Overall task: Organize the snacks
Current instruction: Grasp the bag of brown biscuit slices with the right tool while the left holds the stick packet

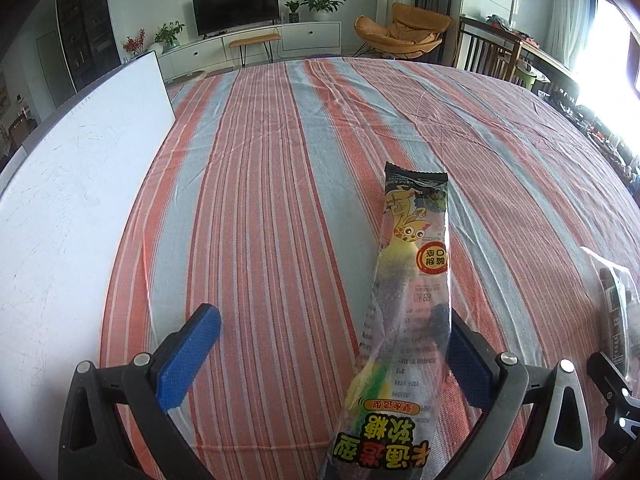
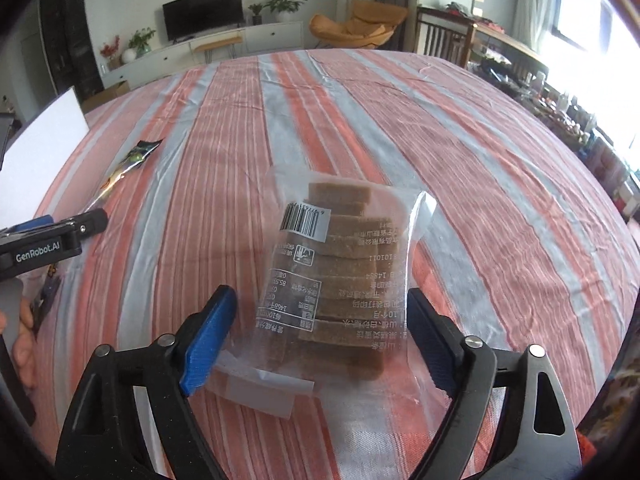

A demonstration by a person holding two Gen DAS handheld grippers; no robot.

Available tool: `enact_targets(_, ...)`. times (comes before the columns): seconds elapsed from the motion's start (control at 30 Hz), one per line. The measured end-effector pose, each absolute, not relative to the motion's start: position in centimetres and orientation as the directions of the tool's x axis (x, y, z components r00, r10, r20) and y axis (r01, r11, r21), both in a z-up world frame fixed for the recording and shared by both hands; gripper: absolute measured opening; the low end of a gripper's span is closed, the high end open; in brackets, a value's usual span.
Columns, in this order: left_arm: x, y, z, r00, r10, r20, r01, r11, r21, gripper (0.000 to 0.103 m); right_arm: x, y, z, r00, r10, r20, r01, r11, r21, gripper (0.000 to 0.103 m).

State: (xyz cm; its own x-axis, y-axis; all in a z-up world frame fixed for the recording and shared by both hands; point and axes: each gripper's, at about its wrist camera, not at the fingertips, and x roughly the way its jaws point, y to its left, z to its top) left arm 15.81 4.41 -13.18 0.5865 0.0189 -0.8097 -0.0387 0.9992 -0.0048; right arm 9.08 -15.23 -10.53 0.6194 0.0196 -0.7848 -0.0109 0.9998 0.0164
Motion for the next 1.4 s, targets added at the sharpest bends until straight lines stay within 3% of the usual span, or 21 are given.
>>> enact_targets(1.4,15.81,4.4,-13.21,0.587,0.019,-0.809,-0.038,0.999,-0.005,0.103,8.56,-15.39,-10.94,0.623,0.017,-0.782,-0.011,1.0,0.012,0.09)
